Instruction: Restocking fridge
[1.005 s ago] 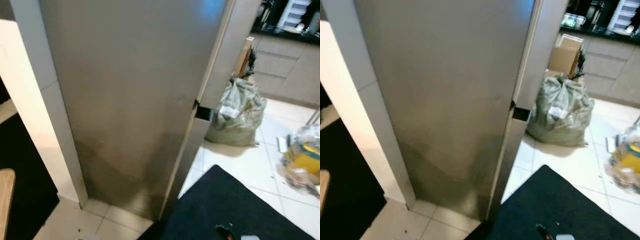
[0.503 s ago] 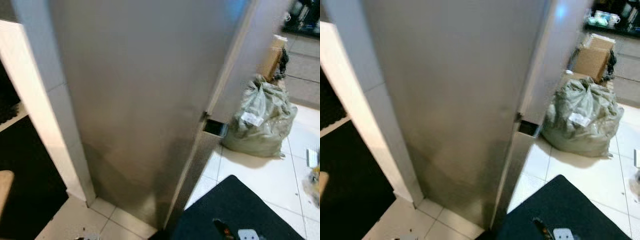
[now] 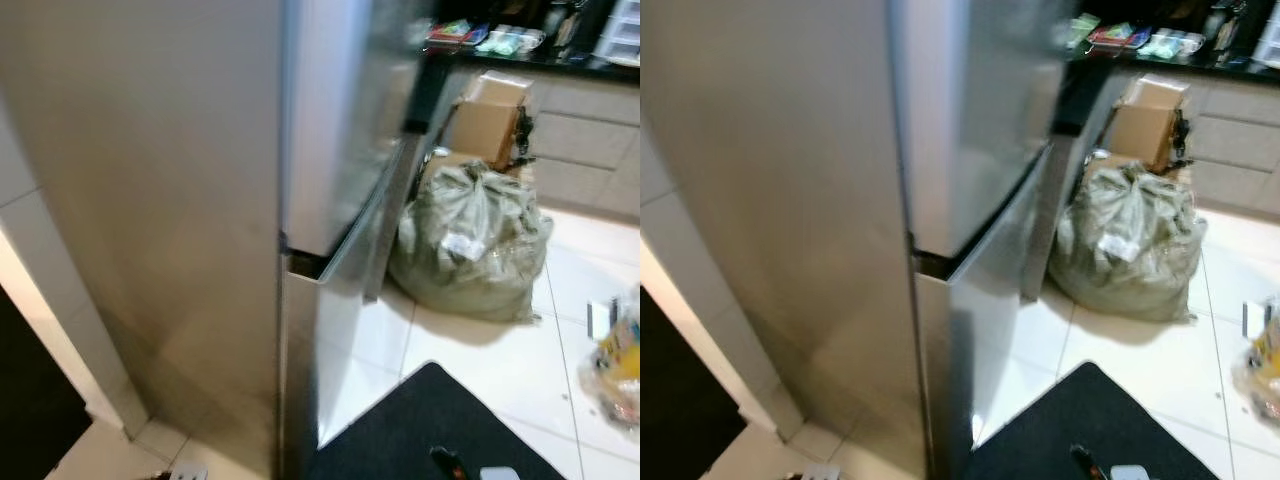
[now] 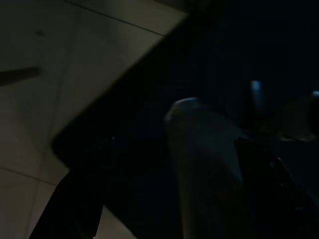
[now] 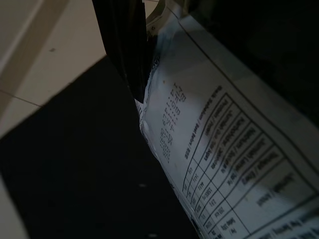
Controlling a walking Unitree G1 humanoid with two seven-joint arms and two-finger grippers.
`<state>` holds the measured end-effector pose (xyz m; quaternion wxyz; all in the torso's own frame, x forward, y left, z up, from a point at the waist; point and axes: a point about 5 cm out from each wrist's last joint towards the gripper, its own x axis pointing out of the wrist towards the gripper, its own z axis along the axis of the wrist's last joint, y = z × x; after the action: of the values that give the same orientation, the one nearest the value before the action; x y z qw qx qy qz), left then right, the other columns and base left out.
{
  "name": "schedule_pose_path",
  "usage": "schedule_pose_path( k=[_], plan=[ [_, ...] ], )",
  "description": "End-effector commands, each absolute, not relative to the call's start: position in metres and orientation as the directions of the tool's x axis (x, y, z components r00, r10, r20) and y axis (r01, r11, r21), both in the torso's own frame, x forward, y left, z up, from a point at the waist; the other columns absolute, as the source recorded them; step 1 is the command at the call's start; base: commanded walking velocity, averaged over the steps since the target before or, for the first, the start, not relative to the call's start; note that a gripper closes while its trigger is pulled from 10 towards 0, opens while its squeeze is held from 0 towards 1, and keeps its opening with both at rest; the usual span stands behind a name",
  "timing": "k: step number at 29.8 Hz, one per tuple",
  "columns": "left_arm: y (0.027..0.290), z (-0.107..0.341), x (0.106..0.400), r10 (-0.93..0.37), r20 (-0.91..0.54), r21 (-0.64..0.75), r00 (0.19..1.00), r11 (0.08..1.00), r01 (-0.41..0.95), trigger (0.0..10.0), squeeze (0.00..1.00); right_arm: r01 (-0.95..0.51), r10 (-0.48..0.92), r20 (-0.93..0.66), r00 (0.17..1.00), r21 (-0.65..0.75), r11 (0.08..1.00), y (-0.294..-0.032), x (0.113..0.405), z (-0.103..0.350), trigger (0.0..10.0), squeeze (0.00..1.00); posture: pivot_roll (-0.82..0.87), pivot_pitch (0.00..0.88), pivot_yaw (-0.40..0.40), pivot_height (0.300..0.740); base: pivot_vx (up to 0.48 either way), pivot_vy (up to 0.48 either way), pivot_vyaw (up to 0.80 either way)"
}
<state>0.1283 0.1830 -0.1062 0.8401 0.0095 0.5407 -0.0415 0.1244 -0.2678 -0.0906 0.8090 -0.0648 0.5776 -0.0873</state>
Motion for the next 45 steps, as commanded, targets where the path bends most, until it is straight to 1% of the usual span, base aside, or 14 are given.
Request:
schedule_pose_path(
  k=[1,8,24,25,28,29,31,33,34,37,39,40,41,45],
  plan=[
    [0.18,-0.11,0.117,-0.071,-0.927,-0.043,0.369,0.996,0.083,10.0,0.0,0.061,-0.214,-0.917,0.337,-0.205,0.977,-0.266,0.13,-0.089,10.0,0.0,-0.09,0.0,-0.071,0.74,0.0,-0.461,0.0],
    [0.18,-0.11,0.116,-0.064,-0.928,-0.038,0.368,0.996,0.077,10.0,0.0,0.059,-0.212,-0.917,0.337,-0.204,0.977,-0.266,0.13,-0.089,10.0,0.0,-0.09,0.0,-0.073,0.74,0.0,-0.461,0.0],
    [0.202,-0.104,0.127,0.046,-0.898,0.036,0.438,0.999,-0.032,10.0,0.0,0.051,-0.209,-0.915,0.346,-0.204,0.978,-0.265,0.133,-0.088,10.0,0.0,-0.09,0.0,-0.071,0.74,0.0,0.0,0.0],
    [0.207,-0.102,0.13,0.062,-0.888,0.039,0.457,0.998,-0.059,10.0,0.16,0.05,-0.209,-0.914,0.347,-0.205,0.978,-0.265,0.134,-0.088,10.0,0.0,-0.09,0.0,-0.072,0.74,0.0,0.0,0.0],
    [0.213,-0.1,0.134,0.08,-0.874,0.042,0.479,0.995,-0.088,10.0,0.16,0.049,-0.209,-0.914,0.348,-0.206,0.977,-0.265,0.134,-0.088,10.0,0.0,-0.09,0.0,-0.072,0.74,0.0,0.0,0.0],
    [0.219,-0.096,0.139,0.098,-0.856,0.039,0.507,0.991,-0.125,10.0,1.0,0.047,-0.21,-0.914,0.349,-0.206,0.977,-0.265,0.134,-0.088,10.0,0.0,-0.09,0.0,-0.073,0.74,0.0,0.0,0.0],
    [0.227,-0.092,0.145,0.118,-0.831,0.034,0.543,0.986,-0.163,10.0,1.0,0.046,-0.21,-0.913,0.349,-0.207,0.977,-0.266,0.135,-0.088,10.0,0.0,-0.09,0.0,-0.073,0.74,0.0,0.0,0.0],
    [0.247,-0.078,0.162,0.156,-0.755,-0.009,0.637,0.969,-0.248,10.0,1.0,0.043,-0.211,-0.912,0.351,-0.209,0.977,-0.266,0.135,-0.087,10.0,0.0,-0.09,0.0,-0.073,0.74,0.0,0.0,0.0],
    [0.247,-0.078,0.162,0.156,-0.755,-0.009,0.637,0.969,-0.248,10.0,1.0,0.043,-0.211,-0.912,0.351,-0.209,0.977,-0.266,0.135,-0.087,10.0,0.0,-0.09,0.0,-0.073,0.74,0.0,0.0,0.0],
    [0.26,-0.063,0.179,0.138,-0.667,-0.076,0.732,0.965,-0.251,10.0,1.0,0.041,-0.214,-0.912,0.349,-0.213,0.976,-0.268,0.134,-0.087,10.0,0.0,-0.08,0.0,-0.078,0.74,0.0,0.0,0.0],
    [0.267,-0.043,0.2,0.045,-0.541,-0.156,0.84,0.976,-0.153,10.0,1.0,0.04,-0.219,-0.913,0.344,-0.218,0.975,-0.272,0.13,-0.087,10.0,0.0,-0.08,0.0,-0.08,0.74,0.0,0.0,0.0],
    [0.267,-0.043,0.2,0.045,-0.541,-0.156,0.84,0.976,-0.153,10.0,1.0,0.04,-0.219,-0.913,0.344,-0.218,0.975,-0.272,0.13,-0.087,10.0,0.0,-0.08,0.0,-0.08,0.74,0.0,0.0,0.0],
    [0.268,-0.027,0.215,-0.045,-0.446,-0.198,0.894,0.979,-0.049,10.0,1.0,0.04,-0.222,-0.914,0.34,-0.221,0.974,-0.274,0.127,-0.088,10.0,0.0,-0.08,0.0,-0.081,0.74,0.0,0.0,0.0],
    [0.265,-0.016,0.226,-0.147,-0.383,-0.211,0.912,0.975,0.068,10.0,1.0,0.039,-0.223,-0.914,0.338,-0.223,0.974,-0.275,0.126,-0.088,10.0,0.0,-0.07,0.0,-0.081,0.74,0.0,0.0,0.0]
  ],
)
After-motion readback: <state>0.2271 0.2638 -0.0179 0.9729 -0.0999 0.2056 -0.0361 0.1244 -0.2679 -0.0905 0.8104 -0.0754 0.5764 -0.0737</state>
